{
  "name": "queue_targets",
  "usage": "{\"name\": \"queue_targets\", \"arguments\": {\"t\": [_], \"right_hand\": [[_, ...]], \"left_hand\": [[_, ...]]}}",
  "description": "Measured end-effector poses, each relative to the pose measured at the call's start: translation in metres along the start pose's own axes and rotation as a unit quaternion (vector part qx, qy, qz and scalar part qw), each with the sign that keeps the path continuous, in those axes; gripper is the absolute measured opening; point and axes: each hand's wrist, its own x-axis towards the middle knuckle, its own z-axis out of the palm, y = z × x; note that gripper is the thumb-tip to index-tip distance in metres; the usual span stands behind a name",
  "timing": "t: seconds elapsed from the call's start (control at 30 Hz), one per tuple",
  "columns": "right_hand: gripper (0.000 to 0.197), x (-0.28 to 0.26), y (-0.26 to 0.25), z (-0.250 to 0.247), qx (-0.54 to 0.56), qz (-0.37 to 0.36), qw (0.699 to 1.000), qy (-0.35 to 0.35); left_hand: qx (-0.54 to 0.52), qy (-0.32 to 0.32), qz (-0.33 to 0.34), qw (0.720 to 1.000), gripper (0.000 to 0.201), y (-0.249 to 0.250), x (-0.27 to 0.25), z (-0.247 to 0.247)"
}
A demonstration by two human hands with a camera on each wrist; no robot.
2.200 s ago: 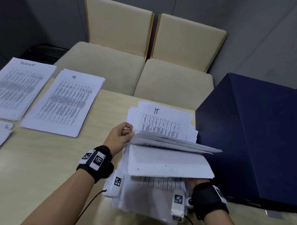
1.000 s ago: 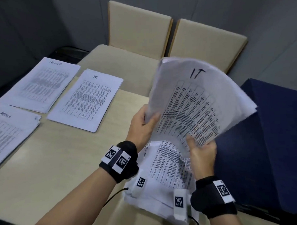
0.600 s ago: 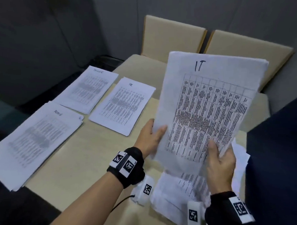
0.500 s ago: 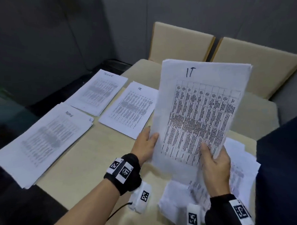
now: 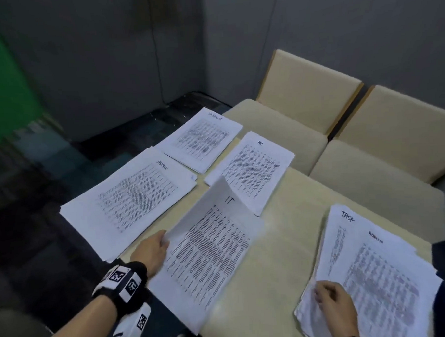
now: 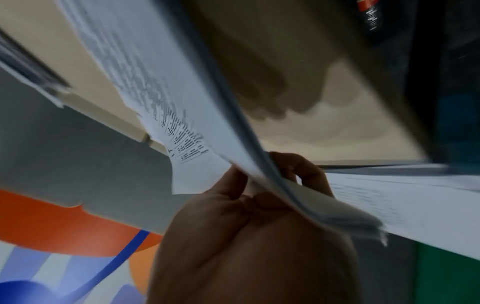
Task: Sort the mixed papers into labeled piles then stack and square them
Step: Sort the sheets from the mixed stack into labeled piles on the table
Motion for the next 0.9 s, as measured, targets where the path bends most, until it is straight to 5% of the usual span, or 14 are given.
{"name": "queue_targets", "arguments": {"t": [0.2, 0.43, 0.6, 0.9], "right_hand": [[0.008, -0.002, 0.001, 0.002, -0.039, 0.028, 0.999, 0.006], [0.005, -0.004, -0.001, -0.001, -0.066, 0.034, 0.997, -0.014], [0.007, -0.014, 0.000, -0.018, -0.085, 0.015, 0.996, 0.002], [0.007, 0.007, 0.013, -0.089, -0.090, 0.049, 0.991, 0.091]], "left_hand": [[0.055, 0.023, -0.031, 0.998, 0.018, -0.034, 0.022, -0.017], [0.182, 0.110, 0.043, 0.976, 0.035, -0.015, 0.038, -0.028], [0.097, 0.086, 0.142, 0.981, 0.023, 0.049, 0.034, -0.017], [-0.017, -0.061, 0.266, 0.962, 0.011, 0.214, -0.004, 0.074]]}}
